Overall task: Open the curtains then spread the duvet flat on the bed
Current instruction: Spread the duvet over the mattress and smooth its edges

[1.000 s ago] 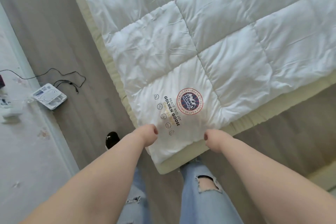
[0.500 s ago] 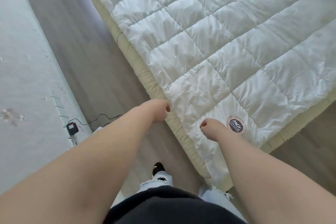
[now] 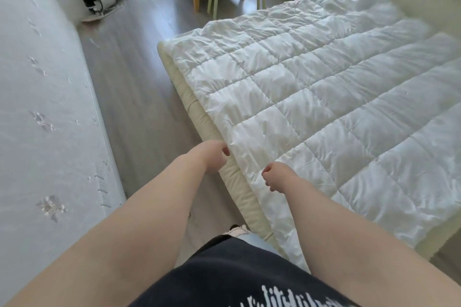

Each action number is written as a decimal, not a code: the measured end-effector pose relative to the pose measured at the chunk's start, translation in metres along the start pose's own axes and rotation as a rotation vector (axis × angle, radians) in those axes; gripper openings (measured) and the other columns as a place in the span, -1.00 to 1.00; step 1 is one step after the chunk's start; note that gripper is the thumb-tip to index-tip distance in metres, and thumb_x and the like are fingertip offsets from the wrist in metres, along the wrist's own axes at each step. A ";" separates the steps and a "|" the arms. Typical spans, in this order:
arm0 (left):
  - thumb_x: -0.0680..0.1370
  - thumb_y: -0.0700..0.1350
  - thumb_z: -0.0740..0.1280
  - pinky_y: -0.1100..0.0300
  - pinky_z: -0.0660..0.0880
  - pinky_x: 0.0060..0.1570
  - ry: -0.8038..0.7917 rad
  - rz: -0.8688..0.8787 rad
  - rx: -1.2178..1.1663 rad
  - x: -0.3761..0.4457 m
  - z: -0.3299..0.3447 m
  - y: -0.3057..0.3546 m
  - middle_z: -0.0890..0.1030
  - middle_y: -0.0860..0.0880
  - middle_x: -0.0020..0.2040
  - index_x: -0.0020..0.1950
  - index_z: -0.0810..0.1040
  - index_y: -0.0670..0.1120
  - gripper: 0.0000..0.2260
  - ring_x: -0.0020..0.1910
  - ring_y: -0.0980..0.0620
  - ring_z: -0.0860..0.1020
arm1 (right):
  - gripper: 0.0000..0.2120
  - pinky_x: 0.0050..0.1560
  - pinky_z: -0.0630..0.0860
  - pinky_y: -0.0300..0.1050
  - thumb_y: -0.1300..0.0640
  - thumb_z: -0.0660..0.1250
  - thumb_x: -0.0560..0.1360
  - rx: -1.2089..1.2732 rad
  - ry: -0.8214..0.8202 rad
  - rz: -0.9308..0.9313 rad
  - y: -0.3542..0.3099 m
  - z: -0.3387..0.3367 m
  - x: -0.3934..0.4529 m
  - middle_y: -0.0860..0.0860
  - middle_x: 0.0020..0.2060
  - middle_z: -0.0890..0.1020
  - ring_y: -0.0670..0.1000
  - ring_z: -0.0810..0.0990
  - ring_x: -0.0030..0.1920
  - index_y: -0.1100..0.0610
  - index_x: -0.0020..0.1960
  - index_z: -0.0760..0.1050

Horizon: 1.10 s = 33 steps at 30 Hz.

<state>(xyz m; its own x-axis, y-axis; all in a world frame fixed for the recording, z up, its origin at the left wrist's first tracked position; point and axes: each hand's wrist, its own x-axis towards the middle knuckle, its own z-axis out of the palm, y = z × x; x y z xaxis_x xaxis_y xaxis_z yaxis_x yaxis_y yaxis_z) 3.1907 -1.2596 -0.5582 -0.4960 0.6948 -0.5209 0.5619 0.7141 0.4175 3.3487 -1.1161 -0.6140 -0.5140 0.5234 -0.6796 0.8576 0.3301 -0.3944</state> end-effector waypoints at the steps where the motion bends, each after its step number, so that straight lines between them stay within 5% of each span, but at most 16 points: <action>1: 0.57 -0.16 0.18 0.09 0.48 0.15 0.001 0.011 0.004 0.012 -0.010 0.001 0.54 -0.03 0.19 0.25 0.52 0.02 -0.71 0.12 -0.05 0.53 | -0.76 -0.15 0.46 -0.10 0.25 0.10 0.52 -0.001 0.001 0.006 -0.008 -0.007 0.011 0.12 -0.02 0.66 0.15 0.65 -0.06 0.12 0.04 0.53; 7: 0.56 -0.15 0.17 0.12 0.47 0.07 0.029 0.026 0.075 0.101 -0.094 -0.003 0.52 -0.01 0.14 0.21 0.51 0.07 -0.72 0.03 -0.02 0.52 | -0.71 0.10 0.61 0.03 0.25 0.13 0.51 0.027 0.041 -0.029 -0.074 -0.057 0.098 0.17 -0.01 0.67 0.16 0.65 -0.05 0.23 0.10 0.58; 14: 0.57 -0.15 0.20 0.15 0.46 0.04 0.058 0.032 0.222 0.200 -0.200 0.000 0.51 -0.02 0.20 0.23 0.52 0.06 -0.73 0.07 -0.03 0.51 | -0.76 -0.16 0.43 -0.11 0.26 0.11 0.52 0.150 0.095 -0.050 -0.151 -0.138 0.180 0.16 -0.03 0.68 0.12 0.64 -0.12 0.22 0.01 0.54; 24: 0.58 -0.14 0.18 0.17 0.42 0.12 -0.063 0.095 0.355 0.302 -0.245 0.006 0.51 0.01 0.28 0.29 0.52 0.05 -0.69 0.22 -0.03 0.48 | -0.65 -0.15 0.47 -0.09 0.28 0.09 0.50 0.291 0.148 0.022 -0.193 -0.187 0.253 0.20 -0.01 0.71 0.18 0.70 -0.03 0.29 0.16 0.56; 30: 0.60 -0.15 0.19 0.09 0.43 0.25 -0.114 0.178 0.382 0.380 -0.278 -0.002 0.51 -0.01 0.31 0.30 0.52 0.01 -0.70 0.27 -0.06 0.48 | -0.69 -0.33 0.43 -0.19 0.24 0.10 0.50 0.372 0.191 0.096 -0.232 -0.208 0.308 0.11 -0.12 0.70 0.07 0.65 -0.24 0.19 0.09 0.57; 33: 0.61 -0.14 0.19 0.09 0.41 0.26 -0.144 0.243 0.366 0.430 -0.305 -0.023 0.50 -0.03 0.32 0.31 0.52 0.00 -0.70 0.28 -0.07 0.47 | -0.70 -0.27 0.46 -0.15 0.24 0.10 0.50 0.401 0.236 0.166 -0.263 -0.216 0.352 0.16 -0.08 0.70 0.08 0.64 -0.24 0.22 0.08 0.57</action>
<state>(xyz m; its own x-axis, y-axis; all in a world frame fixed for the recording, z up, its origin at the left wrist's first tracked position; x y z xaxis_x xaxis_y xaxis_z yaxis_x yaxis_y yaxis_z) 2.7622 -0.9512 -0.5645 -0.2383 0.8009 -0.5494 0.8603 0.4366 0.2633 2.9380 -0.8493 -0.6159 -0.3203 0.7222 -0.6130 0.8438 -0.0766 -0.5312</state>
